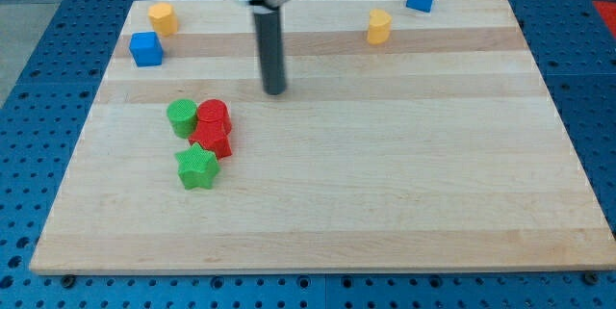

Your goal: Move the blue cube towards the yellow hexagon

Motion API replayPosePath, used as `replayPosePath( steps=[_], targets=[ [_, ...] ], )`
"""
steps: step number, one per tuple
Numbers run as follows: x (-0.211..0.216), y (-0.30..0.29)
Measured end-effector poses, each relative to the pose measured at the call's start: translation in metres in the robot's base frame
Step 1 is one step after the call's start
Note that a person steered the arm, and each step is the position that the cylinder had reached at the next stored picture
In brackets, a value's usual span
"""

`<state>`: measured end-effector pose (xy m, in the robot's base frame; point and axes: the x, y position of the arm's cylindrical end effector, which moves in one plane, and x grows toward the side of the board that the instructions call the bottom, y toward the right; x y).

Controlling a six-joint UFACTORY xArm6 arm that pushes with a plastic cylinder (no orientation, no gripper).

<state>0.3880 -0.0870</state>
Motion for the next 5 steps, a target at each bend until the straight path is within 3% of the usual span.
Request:
replayPosePath(
  steps=[3,5],
  targets=[
    [-0.007,-0.144],
    [-0.018,-0.174]
  ],
)
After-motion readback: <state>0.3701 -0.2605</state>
